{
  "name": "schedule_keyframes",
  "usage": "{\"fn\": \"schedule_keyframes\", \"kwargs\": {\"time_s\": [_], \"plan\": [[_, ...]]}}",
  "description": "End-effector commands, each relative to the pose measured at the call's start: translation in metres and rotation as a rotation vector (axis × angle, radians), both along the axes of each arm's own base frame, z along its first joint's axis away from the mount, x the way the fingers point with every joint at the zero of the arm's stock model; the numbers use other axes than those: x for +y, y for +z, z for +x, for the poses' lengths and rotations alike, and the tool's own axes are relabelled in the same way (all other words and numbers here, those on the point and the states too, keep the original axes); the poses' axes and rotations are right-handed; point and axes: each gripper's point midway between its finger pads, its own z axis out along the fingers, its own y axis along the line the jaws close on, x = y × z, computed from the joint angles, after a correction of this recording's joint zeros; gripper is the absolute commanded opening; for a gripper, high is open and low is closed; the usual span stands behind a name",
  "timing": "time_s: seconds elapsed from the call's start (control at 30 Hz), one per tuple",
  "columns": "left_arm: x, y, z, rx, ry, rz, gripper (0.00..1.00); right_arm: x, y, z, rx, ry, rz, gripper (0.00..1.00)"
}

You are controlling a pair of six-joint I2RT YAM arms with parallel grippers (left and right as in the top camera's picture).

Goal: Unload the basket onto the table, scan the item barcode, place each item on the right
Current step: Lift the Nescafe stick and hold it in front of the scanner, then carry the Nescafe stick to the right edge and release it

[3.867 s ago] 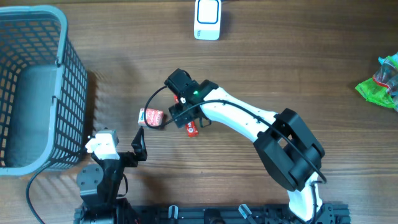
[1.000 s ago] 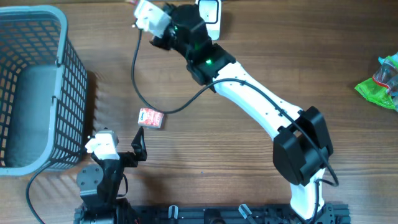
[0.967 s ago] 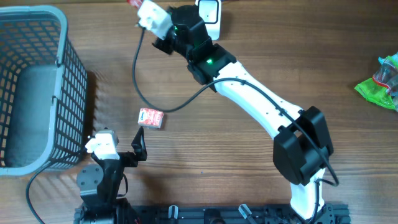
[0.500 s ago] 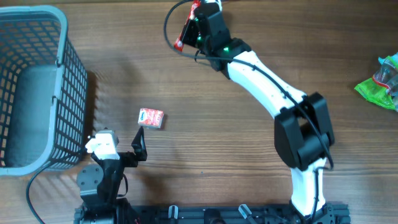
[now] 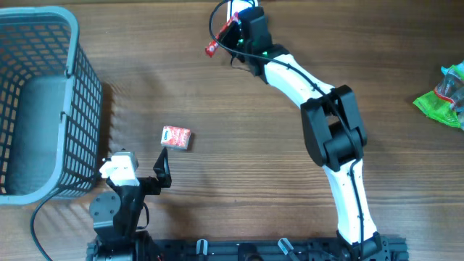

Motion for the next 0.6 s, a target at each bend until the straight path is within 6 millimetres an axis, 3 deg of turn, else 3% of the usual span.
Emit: {"fn": "schedule_keyframes", "kwargs": {"time_s": [0.0, 0.07, 0.17, 0.27, 0.3, 0.4, 0.47, 0.53, 0.57], "plan": [[0.000, 0.001, 0.000, -0.005, 0.002, -0.008, 1.00, -0.009, 0.003, 0.001, 0.031, -0.020, -0.008, 0.05], [0.000, 0.001, 0.000, -0.005, 0.002, -0.008, 1.00, -0.017, 0.025, -0.004, 0.017, -0.012, -0.053, 0.05], [0.000, 0.001, 0.000, -0.005, 0.002, -0.008, 1.00, -0.067, 0.054, -0.026, 0.120, -0.093, -0.154, 0.05], [0.000, 0.001, 0.000, -0.005, 0.002, -0.008, 1.00, -0.164, 0.064, -0.052, 0.262, -0.226, -0.340, 0.04], [0.000, 0.001, 0.000, -0.006, 0.002, -0.008, 1.00, -0.210, 0.059, -0.065, 0.342, -0.269, -0.401, 0.04], [0.000, 0.001, 0.000, -0.005, 0.002, -0.008, 1.00, -0.302, 0.040, -0.088, 0.489, -0.326, -0.497, 0.04], [0.000, 0.001, 0.000, -0.005, 0.002, -0.008, 1.00, -0.396, 0.024, -0.103, 0.545, -0.442, -0.608, 0.04], [0.000, 0.001, 0.000, -0.005, 0.002, -0.008, 1.00, -0.445, 0.015, -0.111, 0.550, -0.486, -0.655, 0.04], [0.000, 0.001, 0.000, -0.005, 0.002, -0.008, 1.00, -0.484, 0.008, -0.117, 0.535, -0.497, -0.685, 0.04]]}}
